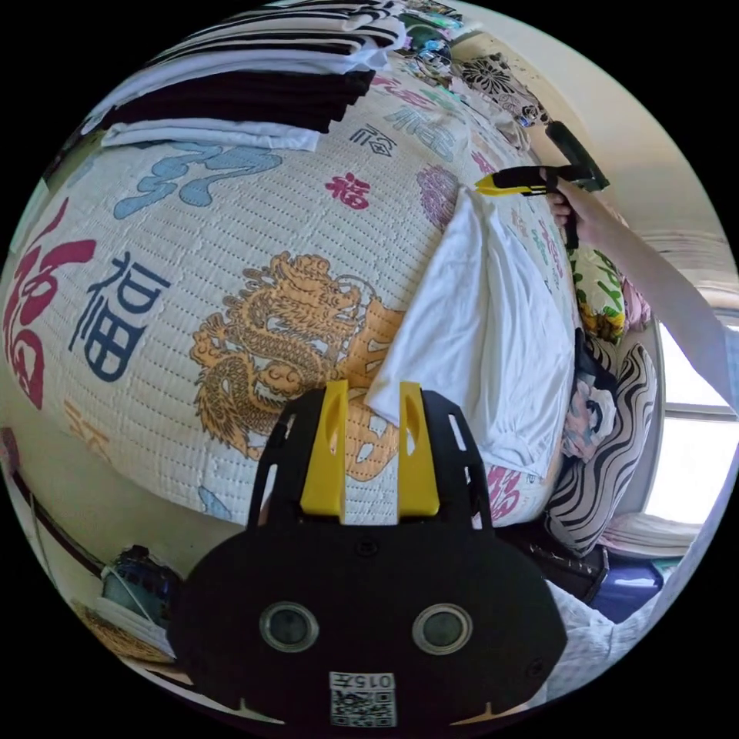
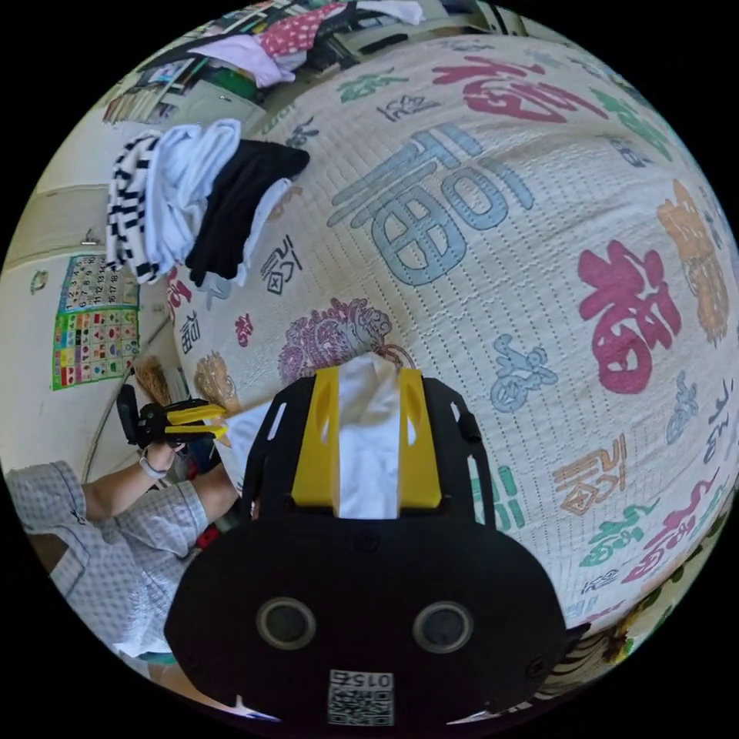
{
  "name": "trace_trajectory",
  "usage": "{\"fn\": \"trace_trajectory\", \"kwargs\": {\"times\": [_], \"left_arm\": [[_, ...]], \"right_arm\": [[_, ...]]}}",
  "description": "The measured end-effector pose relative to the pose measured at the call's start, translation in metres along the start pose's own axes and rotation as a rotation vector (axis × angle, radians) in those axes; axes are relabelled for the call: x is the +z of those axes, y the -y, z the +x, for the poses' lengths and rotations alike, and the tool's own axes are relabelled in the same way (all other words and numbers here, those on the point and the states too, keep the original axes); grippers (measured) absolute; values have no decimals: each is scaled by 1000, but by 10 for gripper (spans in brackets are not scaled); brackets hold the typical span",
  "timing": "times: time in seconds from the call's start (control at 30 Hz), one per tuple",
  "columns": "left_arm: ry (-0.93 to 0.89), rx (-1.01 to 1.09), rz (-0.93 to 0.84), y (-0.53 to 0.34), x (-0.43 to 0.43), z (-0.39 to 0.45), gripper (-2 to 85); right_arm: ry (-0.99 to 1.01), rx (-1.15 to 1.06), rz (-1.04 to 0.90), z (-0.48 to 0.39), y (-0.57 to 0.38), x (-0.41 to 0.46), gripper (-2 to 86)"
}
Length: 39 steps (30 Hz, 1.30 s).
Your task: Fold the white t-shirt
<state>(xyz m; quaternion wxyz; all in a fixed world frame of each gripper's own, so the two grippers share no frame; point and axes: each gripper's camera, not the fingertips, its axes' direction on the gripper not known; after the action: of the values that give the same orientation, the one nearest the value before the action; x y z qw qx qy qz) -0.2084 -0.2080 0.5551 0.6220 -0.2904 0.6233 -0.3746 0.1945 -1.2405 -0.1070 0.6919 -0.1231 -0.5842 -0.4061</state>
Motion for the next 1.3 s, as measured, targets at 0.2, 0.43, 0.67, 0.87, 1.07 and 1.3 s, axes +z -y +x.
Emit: {"fn": "trace_trajectory", "kwargs": {"times": [0.2,0.43,0.67,0.87,1.07,1.3], "left_arm": [[-45,12,-14,-5,25,-2,63],[-156,27,-83,-7,67,7,8],[-138,96,-12,-18,71,40,-6],[-200,349,19,-50,69,130,-6],[-253,590,-37,-82,133,253,-6],[-255,717,-144,-110,280,368,-5]], "right_arm": [[-83,17,-128,-8,29,-3,13],[-97,26,-146,-14,30,-35,3],[-2,32,-30,-4,-18,-94,3],[175,-89,229,27,-133,-165,3],[290,-125,372,85,-281,-206,3],[344,-63,411,162,-418,-208,3]]}}
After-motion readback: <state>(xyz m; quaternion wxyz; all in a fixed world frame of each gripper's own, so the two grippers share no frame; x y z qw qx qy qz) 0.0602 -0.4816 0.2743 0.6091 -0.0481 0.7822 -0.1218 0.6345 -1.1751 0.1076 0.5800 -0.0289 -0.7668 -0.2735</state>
